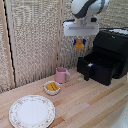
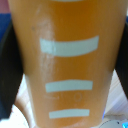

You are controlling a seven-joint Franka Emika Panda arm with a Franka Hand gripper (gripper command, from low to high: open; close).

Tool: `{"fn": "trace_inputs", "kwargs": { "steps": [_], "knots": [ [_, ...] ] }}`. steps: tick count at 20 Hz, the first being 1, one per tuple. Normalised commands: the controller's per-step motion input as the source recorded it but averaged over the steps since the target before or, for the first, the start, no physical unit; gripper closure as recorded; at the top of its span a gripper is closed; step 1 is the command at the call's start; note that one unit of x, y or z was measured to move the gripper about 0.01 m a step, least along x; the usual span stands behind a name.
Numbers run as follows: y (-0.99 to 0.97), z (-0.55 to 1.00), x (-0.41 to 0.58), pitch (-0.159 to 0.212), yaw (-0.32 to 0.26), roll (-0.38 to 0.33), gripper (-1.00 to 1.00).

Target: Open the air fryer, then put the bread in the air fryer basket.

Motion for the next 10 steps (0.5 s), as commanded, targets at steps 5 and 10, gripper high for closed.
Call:
{"fn": "trace_inputs", "kwargs": {
  "steps": [5, 10],
  "knots": [
    [-0.65, 0.34, 0.110, -0.020, -0.185, 0.003, 1.00],
    [-0.68, 0.13, 0.125, -0.073, -0.168, 0.017, 1.00]
  ]
}}
